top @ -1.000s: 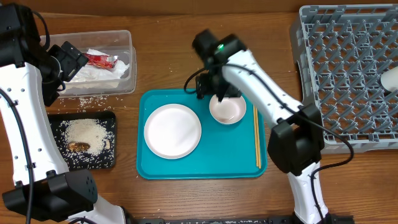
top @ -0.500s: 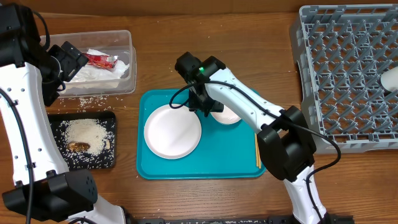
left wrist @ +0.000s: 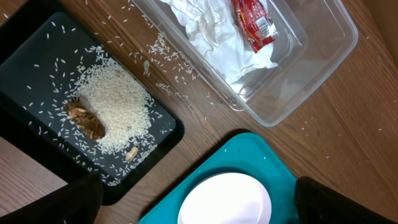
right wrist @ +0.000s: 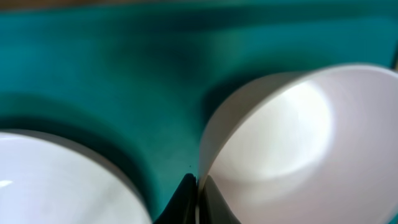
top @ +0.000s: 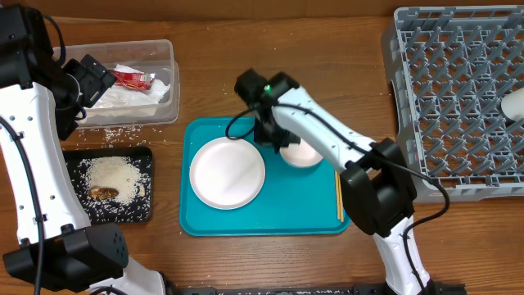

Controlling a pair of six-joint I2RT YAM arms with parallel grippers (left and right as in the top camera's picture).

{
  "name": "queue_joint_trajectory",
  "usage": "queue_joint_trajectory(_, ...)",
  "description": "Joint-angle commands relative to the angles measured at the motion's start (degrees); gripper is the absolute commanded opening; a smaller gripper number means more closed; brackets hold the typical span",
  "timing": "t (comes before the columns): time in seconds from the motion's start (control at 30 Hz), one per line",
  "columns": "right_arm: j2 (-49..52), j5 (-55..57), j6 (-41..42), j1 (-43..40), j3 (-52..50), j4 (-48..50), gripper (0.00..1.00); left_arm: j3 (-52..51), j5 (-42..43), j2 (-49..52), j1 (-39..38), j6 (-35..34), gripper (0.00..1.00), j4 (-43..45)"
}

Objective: Sort waste into correct bins and load items into the dishwasher
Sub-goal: 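Carry the pink saucer with the right gripper into the dish rack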

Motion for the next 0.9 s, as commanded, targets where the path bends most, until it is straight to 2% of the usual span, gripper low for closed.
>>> queue_joint_trajectory(0.0, -0.9, 0.9, -2.2, -2.4, 10.3, -4.4, 0.04, 0.1, 0.0, 0.6, -0.4, -0.5, 1.00, 0.1)
queue_joint_trajectory(0.2, -2.0, 0.9, -12.1, -10.8, 30.0, -14.2, 0.04, 0.1, 0.0, 0.6, -0.4, -0.5, 1.00, 0.1)
queue_joint_trajectory(0.3, -2.4, -2.6, -17.7, -21.1, 43.1, -16.9, 0.04, 0.1, 0.0, 0.6, -0.4, -0.5, 1.00, 0.1)
queue_joint_trajectory(0.4, -2.4, -12.9, -22.2, -33.0, 51.9, -16.7, 0.04, 0.1, 0.0, 0.6, -0.4, -0.5, 1.00, 0.1)
queue_joint_trajectory(0.47, -2.4, -23.9, -24.1, -43.7, 55.1, -14.3, 0.04, 0.1, 0.0, 0.6, -0.4, -0.5, 1.00, 0.1)
queue_joint_trajectory(0.5, -2.3, -34.1, -25.4, -52.5, 55.1, -10.2, 0.04, 0.1, 0.0, 0.6, -0.4, -0.5, 1.00, 0.1)
queue_joint_trajectory(0.6, -0.5, -45.5, -26.2, -64.0, 54.7, -2.4, 0.04, 0.1, 0.0, 0.6, -0.4, -0.5, 1.00, 0.1)
queue_joint_trajectory(0.73, 4.0, -50.5, -26.2, -73.6, 54.3, 7.6, 0.04, 0.1, 0.0, 0.6, -0.4, -0.5, 1.00, 0.1)
queue_joint_trajectory(0.87, 9.3, -50.6, -26.2, -77.8, 54.3, 16.1, 0.04, 0.1, 0.0, 0.6, -0.4, -0.5, 1.00, 0.1)
